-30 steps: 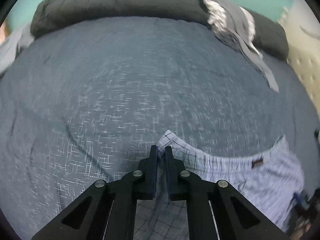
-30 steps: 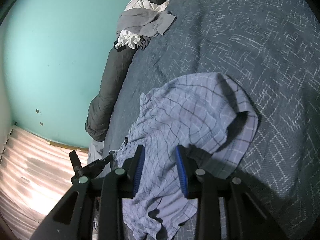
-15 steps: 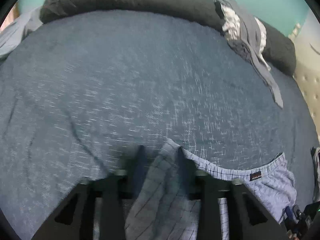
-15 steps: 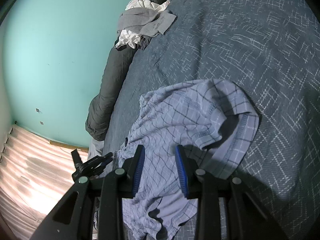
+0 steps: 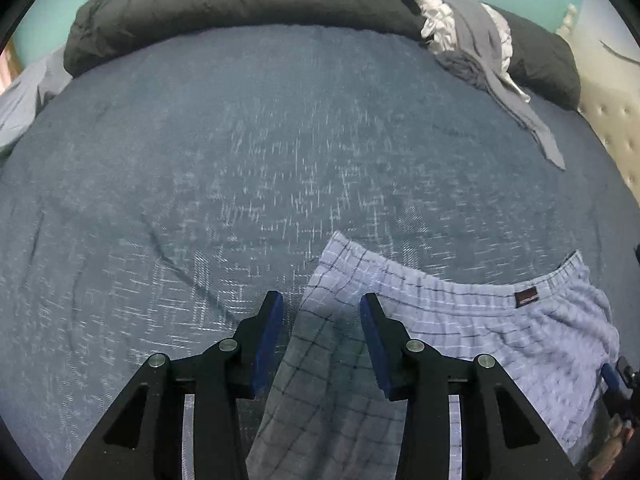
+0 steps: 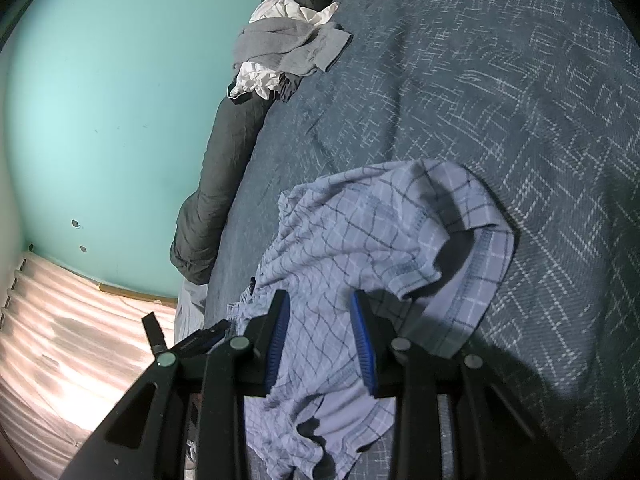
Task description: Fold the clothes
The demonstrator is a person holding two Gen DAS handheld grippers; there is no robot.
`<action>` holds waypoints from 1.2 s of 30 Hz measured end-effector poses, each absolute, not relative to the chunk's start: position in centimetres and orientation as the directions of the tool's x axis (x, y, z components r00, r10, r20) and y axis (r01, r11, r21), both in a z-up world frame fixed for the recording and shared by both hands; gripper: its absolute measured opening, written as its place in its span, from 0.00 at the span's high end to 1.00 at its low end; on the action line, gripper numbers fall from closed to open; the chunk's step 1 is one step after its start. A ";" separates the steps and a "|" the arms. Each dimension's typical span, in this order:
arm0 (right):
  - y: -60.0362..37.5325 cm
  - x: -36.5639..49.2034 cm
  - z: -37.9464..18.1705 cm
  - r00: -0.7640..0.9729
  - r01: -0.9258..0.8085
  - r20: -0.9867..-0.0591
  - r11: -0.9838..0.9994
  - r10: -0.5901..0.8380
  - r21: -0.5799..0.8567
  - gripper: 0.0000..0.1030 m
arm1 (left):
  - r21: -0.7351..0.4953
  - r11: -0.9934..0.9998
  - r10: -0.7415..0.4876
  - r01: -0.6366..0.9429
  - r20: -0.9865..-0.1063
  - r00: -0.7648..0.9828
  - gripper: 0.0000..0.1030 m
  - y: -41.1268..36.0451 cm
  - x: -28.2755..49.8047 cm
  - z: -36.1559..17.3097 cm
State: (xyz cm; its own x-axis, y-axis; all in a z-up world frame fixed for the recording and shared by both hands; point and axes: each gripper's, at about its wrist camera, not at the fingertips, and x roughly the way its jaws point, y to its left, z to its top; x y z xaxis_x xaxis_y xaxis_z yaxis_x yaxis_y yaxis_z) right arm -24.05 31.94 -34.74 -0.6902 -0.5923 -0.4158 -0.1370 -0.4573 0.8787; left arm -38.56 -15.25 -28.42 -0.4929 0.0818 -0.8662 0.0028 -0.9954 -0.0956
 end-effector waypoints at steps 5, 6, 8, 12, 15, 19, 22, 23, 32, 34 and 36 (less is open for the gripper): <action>32.1 -24.1 -34.8 -0.691 -0.140 -0.416 -0.454 -0.592 0.880 0.70 | -0.094 -0.996 0.087 -0.011 -0.863 -0.498 0.98 -15.4 -38.2 -28.8; 32.1 -24.0 -34.9 -0.691 -0.141 -0.416 -0.454 -0.591 0.880 0.70 | -0.099 -0.995 0.088 -0.005 -0.859 -0.505 0.98 -15.6 -38.2 -28.7; 32.0 -24.0 -34.8 -0.690 -0.140 -0.417 -0.456 -0.592 0.879 0.70 | -0.117 -0.993 0.090 0.021 -0.856 -0.510 0.98 -16.2 -38.3 -28.6; 31.9 -24.1 -34.7 -0.689 -0.136 -0.418 -0.461 -0.592 0.877 0.70 | -0.129 -0.990 0.087 0.050 -0.860 -0.502 0.95 -17.1 -38.5 -28.8; 31.8 -24.1 -34.7 -0.688 -0.134 -0.419 -0.464 -0.592 0.876 0.70 | -0.154 -0.986 0.102 0.061 -0.853 -0.513 0.94 -17.4 -38.0 -28.4; 31.9 -24.3 -34.7 -0.689 -0.133 -0.420 -0.466 -0.591 0.875 0.70 | -0.176 -0.980 0.095 0.091 -0.821 -0.563 0.40 -17.7 -35.9 -26.7; 32.0 -24.3 -34.6 -0.694 -0.132 -0.421 -0.471 -0.585 0.872 0.70 | -0.190 -0.975 0.084 0.113 -0.791 -0.605 0.40 -17.8 -33.7 -25.4; 32.1 -24.3 -34.5 -0.695 -0.131 -0.422 -0.474 -0.583 0.871 0.70 | -0.198 -0.974 0.091 0.109 -0.784 -0.614 0.40 -17.5 -32.8 -25.1; 31.5 -24.4 -33.6 -0.685 -0.095 -0.445 -0.535 -0.577 0.840 0.70 | -0.261 -0.958 0.134 0.116 -0.768 -0.626 0.38 -15.2 -26.2 -27.1; 31.2 -24.4 -33.2 -0.686 -0.080 -0.454 -0.561 -0.569 0.824 0.70 | -0.274 -0.955 0.147 0.114 -0.771 -0.620 0.37 -14.8 -24.9 -27.9; 30.9 -24.6 -33.2 -0.682 -0.079 -0.471 -0.585 -0.559 0.807 0.70 | -0.274 -0.955 0.152 0.108 -0.772 -0.617 0.35 -14.6 -24.1 -28.7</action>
State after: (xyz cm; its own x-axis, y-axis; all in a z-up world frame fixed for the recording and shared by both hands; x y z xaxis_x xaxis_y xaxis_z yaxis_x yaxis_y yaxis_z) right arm -24.57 30.91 -33.21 -0.6818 -0.5593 -0.4715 -0.0787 -0.5847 0.8074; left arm -24.05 -14.58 -28.68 -0.6169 0.1520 -0.7722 0.1081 -0.9555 -0.2745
